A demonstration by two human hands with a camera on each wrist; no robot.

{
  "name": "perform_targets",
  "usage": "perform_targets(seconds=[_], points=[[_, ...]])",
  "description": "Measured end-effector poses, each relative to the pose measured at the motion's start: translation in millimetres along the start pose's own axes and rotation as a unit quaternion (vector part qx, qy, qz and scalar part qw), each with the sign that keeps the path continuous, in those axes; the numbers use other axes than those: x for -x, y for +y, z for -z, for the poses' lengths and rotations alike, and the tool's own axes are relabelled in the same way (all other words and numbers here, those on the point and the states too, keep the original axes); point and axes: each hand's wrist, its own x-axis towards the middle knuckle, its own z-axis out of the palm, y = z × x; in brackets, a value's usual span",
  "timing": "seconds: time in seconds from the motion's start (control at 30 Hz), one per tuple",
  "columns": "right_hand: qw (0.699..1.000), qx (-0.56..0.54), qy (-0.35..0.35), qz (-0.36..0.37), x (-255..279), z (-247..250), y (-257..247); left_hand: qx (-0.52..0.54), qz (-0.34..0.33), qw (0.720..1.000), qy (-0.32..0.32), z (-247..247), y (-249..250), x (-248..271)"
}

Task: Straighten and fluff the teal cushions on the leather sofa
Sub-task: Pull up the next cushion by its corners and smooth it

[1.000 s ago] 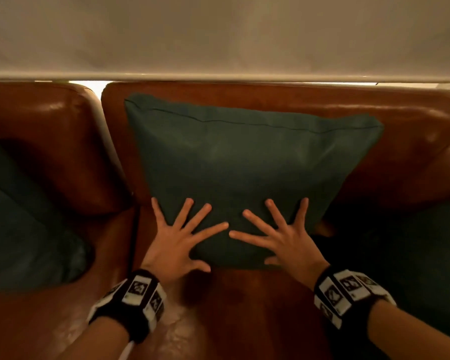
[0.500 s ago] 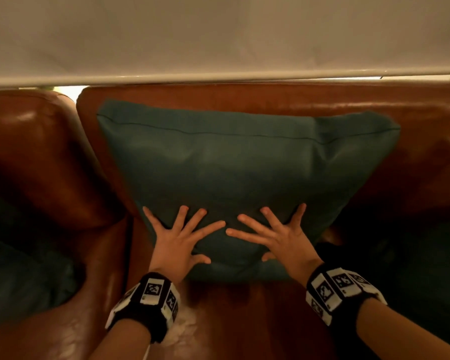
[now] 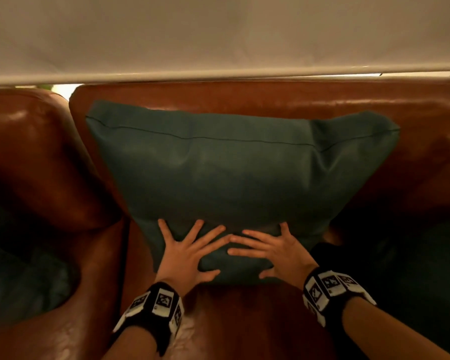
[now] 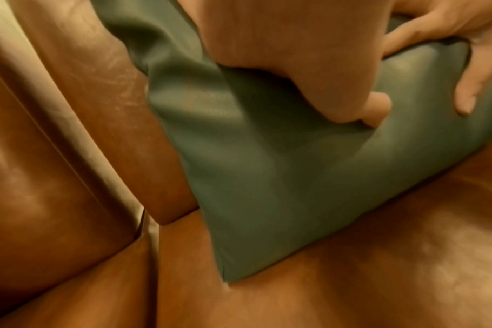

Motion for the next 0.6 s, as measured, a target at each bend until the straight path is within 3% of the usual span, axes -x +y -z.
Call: perform_targets(seconds=[0.1, 0.2, 0.27, 0.4, 0.5, 0.6], points=[[0.989, -0.011, 0.144, -0.016, 17.8, 5.5, -8.8, 0.004, -0.007, 0.996, 0.087, 25.7, 2.9, 9.2], [0.944, -0.035, 0.319, -0.073, 30.3, 33.5, -2.0, 0.037, 0.004, 0.970, 0.241, 69.0, 3.2, 7.9], [0.915, -0.052, 0.379, -0.130, 21.8, 56.6, 14.3, 0.032, 0.025, 0.954, 0.297, 96.1, -4.4, -16.4], [0.898, -0.052, 0.379, -0.217, -16.4, 74.8, 46.2, 0.008, 0.076, 0.964, 0.253, 112.1, -28.1, -68.7], [0.903, -0.041, 0.366, -0.221, -33.3, 60.7, 55.9, 0.012, 0.122, 0.964, 0.238, 97.1, -35.4, -76.9], [0.896, -0.028, 0.387, -0.216, -44.1, 49.7, 63.8, 0.003, 0.127, 0.960, 0.249, 85.6, -38.4, -86.5]])
